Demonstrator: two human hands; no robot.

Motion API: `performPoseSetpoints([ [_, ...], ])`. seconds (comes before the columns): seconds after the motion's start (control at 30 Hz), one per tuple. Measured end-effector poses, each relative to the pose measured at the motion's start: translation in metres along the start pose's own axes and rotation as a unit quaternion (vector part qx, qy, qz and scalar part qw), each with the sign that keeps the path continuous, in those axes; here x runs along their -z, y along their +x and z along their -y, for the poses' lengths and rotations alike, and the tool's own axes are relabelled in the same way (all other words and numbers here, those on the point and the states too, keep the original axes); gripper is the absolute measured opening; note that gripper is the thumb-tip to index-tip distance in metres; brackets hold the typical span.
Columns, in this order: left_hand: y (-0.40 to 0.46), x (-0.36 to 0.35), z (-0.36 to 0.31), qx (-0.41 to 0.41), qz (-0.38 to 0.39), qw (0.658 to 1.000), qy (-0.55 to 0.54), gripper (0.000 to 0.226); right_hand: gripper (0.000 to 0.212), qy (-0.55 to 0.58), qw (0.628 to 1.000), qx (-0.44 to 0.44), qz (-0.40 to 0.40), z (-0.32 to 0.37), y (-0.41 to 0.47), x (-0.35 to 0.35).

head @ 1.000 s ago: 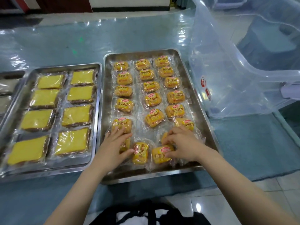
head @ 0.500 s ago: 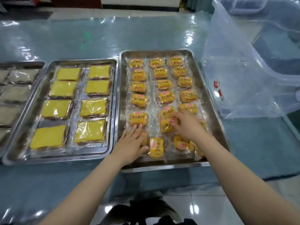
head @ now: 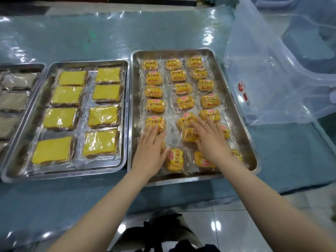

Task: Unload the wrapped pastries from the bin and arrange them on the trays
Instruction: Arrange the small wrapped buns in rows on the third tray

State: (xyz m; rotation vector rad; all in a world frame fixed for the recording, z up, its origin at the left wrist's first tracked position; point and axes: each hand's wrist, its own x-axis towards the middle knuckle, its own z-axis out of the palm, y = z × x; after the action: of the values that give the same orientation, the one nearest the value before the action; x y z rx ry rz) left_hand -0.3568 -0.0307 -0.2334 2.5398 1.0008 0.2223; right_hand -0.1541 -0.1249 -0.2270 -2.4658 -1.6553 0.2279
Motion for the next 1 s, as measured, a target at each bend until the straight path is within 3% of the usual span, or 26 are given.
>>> performPoseSetpoints([
  [0.07,-0.009,0.001,-0.012,-0.021,-0.034,0.999,-0.035,0.038,0.072,-0.005,1.000,0.011,-0.020,0.003,-0.007,-0.004],
  [0.13,-0.013,0.002,-0.024,0.026,0.016,0.999,-0.044,0.031,0.070,0.020,1.000,0.011,0.010,0.005,-0.011,-0.005],
  [0.23,-0.011,-0.006,-0.036,0.087,0.103,0.991,-0.002,0.057,0.065,0.071,0.997,-0.011,0.036,0.007,-0.009,-0.008],
  [0.37,-0.010,-0.012,-0.045,0.094,0.101,0.990,-0.031,0.064,0.060,0.131,0.990,-0.053,0.021,0.010,-0.006,-0.006],
  [0.6,-0.021,0.009,-0.008,0.027,0.085,0.994,-0.059,0.072,0.057,0.167,0.986,-0.004,-0.028,0.005,-0.014,-0.005],
  [0.83,-0.040,0.007,0.012,0.000,0.070,0.993,-0.098,0.071,0.059,0.071,0.981,0.033,0.175,0.011,-0.010,-0.010],
  [0.93,-0.046,0.005,0.016,-0.018,0.073,0.994,-0.084,0.061,0.059,0.096,0.977,0.034,0.189,0.011,-0.009,-0.005],
  [1.0,-0.049,0.003,0.021,-0.055,0.091,0.993,-0.044,0.053,0.053,0.147,0.980,0.019,0.131,0.011,-0.011,0.002],
])
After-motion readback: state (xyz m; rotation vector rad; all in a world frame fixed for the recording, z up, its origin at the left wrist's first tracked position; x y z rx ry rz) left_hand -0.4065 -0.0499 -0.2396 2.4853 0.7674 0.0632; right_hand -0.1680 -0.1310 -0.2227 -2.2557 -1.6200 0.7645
